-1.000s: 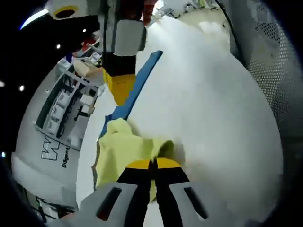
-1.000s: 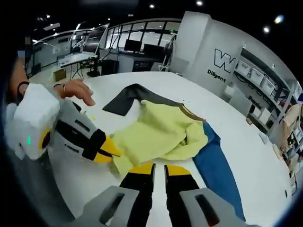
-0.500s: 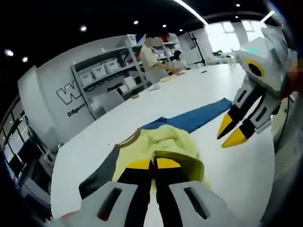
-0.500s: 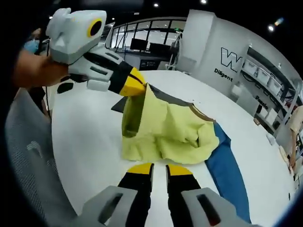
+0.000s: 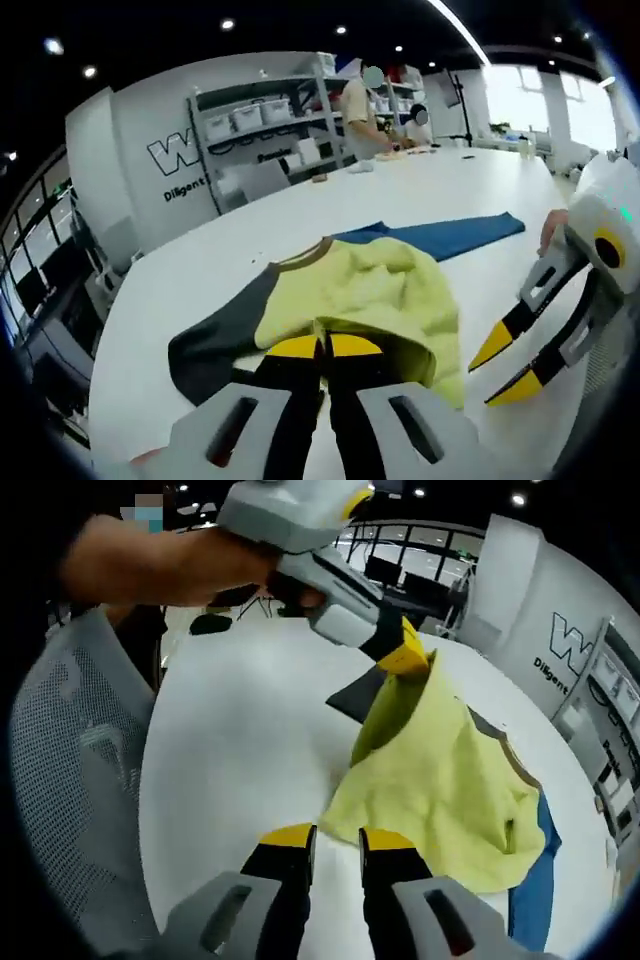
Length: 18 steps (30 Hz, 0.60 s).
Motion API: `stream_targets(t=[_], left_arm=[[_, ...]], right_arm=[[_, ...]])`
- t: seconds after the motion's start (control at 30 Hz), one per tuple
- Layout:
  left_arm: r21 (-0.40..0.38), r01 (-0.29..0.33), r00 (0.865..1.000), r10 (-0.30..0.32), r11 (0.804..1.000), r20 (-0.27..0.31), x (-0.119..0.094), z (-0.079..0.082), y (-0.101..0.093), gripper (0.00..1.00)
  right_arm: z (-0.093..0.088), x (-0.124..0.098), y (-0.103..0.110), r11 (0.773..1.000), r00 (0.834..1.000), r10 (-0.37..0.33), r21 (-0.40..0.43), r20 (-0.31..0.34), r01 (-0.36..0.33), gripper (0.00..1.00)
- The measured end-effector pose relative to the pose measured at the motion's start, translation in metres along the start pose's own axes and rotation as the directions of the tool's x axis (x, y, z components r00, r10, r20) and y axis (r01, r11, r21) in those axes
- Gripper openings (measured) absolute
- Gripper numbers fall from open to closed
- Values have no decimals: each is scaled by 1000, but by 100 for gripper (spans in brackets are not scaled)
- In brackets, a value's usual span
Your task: Fold the garment on the visible template until the final outline fits inside the template.
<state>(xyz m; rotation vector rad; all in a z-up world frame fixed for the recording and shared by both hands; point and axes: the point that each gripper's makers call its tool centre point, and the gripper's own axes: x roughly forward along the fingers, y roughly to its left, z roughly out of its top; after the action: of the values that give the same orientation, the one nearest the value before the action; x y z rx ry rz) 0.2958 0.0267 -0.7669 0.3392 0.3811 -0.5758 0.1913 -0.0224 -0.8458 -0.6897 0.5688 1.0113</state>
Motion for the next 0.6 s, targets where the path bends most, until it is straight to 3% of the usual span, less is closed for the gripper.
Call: stream_targets(t=[0.07, 0.13, 0.23, 0.33, 0.4, 0.53, 0.6], left_arm=[[-14, -2, 1000, 2, 1000, 2, 0, -3, 2, 0], [-16, -5, 1000, 5, 1000, 2, 0, -4, 3, 0], [-24, -6, 1000, 6, 1000, 3, -1, -5, 3, 0], [-31, -1, 1000, 2, 1000, 10, -3, -4, 2, 0], [-34, 0, 1000, 0, 999, 13, -3, -4, 2, 0], [-33, -2, 1000, 2, 999, 13, -3, -4, 5, 0], [-32, -3, 1000, 4, 999, 9, -3, -6, 7, 0]], right_arm=[[-3, 8, 4, 999, 999, 31, -11, -30, -31, 23], [-8, 15, -1, 999, 998, 21, -29, -59, -22, 16], [-13, 18, -5, 1000, 997, 26, 14, -76, -25, 15], [-9, 20, -8, 999, 998, 26, 22, -59, -25, 12], [-9, 21, -8, 999, 997, 34, 34, -67, -31, 1], [-13, 22, -10, 998, 997, 30, 57, -74, -26, 0], [-7, 8, -14, 998, 999, 14, 59, -50, -11, 0]])
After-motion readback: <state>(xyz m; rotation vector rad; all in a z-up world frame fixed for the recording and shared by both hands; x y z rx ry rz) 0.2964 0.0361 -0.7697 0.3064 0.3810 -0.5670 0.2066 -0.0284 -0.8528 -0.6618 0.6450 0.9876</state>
